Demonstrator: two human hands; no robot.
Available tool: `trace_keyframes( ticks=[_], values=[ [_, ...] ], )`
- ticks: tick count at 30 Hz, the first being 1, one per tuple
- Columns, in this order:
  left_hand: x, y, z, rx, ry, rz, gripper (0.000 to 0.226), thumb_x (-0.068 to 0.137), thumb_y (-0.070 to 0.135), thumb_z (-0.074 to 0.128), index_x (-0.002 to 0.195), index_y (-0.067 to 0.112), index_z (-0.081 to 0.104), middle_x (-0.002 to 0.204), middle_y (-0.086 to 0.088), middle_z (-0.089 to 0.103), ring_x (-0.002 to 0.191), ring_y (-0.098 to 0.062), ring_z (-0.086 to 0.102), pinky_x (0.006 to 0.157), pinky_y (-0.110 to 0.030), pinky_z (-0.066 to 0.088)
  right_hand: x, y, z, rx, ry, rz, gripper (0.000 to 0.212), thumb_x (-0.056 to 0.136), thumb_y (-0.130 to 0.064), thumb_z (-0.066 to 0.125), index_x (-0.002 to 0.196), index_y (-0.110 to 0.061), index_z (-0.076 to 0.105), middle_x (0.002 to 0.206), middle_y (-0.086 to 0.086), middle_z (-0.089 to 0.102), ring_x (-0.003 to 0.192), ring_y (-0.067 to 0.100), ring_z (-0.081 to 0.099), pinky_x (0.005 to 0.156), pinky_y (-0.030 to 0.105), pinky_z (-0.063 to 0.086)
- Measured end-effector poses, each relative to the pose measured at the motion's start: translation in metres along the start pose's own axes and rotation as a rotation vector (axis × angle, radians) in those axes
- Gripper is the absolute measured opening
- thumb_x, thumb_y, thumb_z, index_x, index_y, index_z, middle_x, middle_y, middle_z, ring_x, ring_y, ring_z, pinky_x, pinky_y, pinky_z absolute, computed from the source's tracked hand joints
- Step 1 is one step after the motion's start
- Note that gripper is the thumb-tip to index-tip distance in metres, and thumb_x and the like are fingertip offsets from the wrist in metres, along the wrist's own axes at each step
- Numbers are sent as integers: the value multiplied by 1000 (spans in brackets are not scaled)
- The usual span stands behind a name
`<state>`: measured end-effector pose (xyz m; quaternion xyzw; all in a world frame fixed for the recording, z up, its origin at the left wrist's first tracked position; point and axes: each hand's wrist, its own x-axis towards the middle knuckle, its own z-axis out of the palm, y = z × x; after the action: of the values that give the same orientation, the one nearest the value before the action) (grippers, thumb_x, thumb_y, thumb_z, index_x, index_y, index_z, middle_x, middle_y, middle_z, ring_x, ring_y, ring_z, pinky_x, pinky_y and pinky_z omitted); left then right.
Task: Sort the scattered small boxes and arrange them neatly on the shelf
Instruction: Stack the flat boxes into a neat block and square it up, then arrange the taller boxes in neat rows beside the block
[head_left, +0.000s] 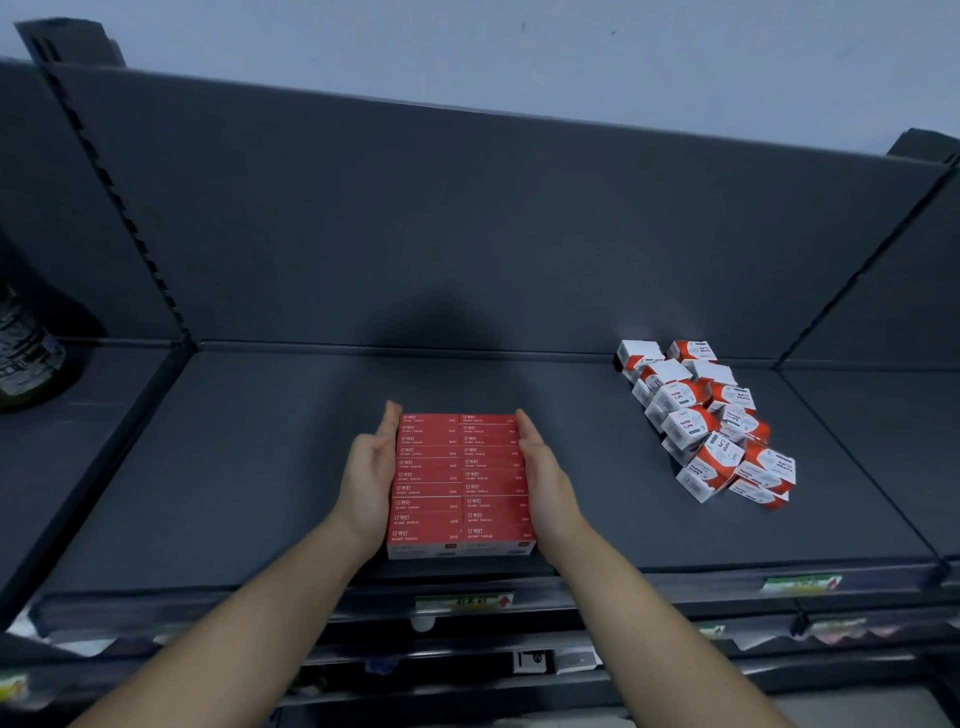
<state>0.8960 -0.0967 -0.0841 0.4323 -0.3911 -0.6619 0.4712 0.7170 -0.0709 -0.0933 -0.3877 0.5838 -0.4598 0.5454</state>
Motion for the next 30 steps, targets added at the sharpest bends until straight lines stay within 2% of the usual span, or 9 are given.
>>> trace_keyframes(
  ticks=[2, 6, 9, 12, 14, 18, 20, 24, 30],
  values=[
    [0, -1, 1, -18, -16, -19, 52, 104, 25, 10, 154, 17, 17, 124, 18, 53, 97, 4, 56, 79, -19, 43, 1, 0, 1, -26, 2, 7, 49, 105, -29, 26, 154, -32, 24, 116, -21, 55, 101, -2, 58, 76, 17, 45],
    [-1, 2, 2, 10, -28, -18, 53, 102, 25, 10, 155, 20, 13, 116, 18, 54, 99, 0, 55, 79, -23, 44, -1, -2, 0, -30, -6, 5, 48, 105, -30, 28, 152, -35, 24, 123, -18, 56, 102, -2, 58, 74, 15, 45],
    [0, 2, -1, -9, -24, -16, 52, 103, 24, 11, 155, 20, 13, 133, 8, 52, 102, -3, 54, 81, -22, 44, -1, -2, -1, -55, -13, 14, 49, 104, -31, 28, 153, -34, 23, 124, -21, 54, 101, -4, 57, 74, 16, 45],
    [-1, 6, -1, 5, -37, -9, 48, 104, 26, 12, 149, 25, 26, 110, 3, 60, 98, -12, 58, 77, -24, 48, -5, -8, 0, -38, -28, 16, 50, 105, -30, 29, 154, -29, 21, 131, -23, 46, 112, -3, 52, 84, 16, 42],
    [-3, 10, 2, 72, -24, 2, 42, 104, 30, 15, 144, 31, 29, 117, 2, 60, 98, -8, 60, 77, -22, 48, -6, -14, -1, -59, -11, -14, 52, 105, -28, 29, 156, -24, 18, 147, -17, 34, 125, -1, 40, 97, 17, 34],
    [0, 23, -7, 692, -48, 66, 56, 98, 42, 24, 150, 23, 26, 161, -5, 20, 147, -17, 21, 120, -38, 20, -3, -27, -9, -399, 17, -71, 57, 103, -32, 31, 156, -19, 15, 162, -9, 14, 147, 5, 16, 119, 25, 13],
    [7, 25, -14, 1005, -132, 111, 57, 103, 30, 21, 155, 15, 4, 164, -1, -4, 150, -10, -4, 123, -33, 2, 0, -33, -16, -677, -15, -110, 57, 104, -27, 28, 157, -16, 10, 164, -5, 4, 149, 6, -1, 119, 23, 2],
    [18, 32, -17, 1352, -206, 211, 63, 101, 31, 24, 156, 14, -3, 163, 0, -11, 149, -10, -11, 122, -31, -3, 4, -45, -25, -1207, -23, -220, 62, 101, -28, 31, 157, -12, 8, 165, 4, 0, 151, 16, -5, 122, 31, 0],
    [23, 47, -5, 1634, -252, 309, 68, 99, 36, 25, 155, 11, -5, 163, -6, -11, 150, -15, -11, 123, -33, -3, -3, -58, -32, -1425, 31, -226, 66, 99, -33, 29, 157, -11, 5, 165, 5, -2, 151, 17, -7, 123, 34, -1]
  ],
)
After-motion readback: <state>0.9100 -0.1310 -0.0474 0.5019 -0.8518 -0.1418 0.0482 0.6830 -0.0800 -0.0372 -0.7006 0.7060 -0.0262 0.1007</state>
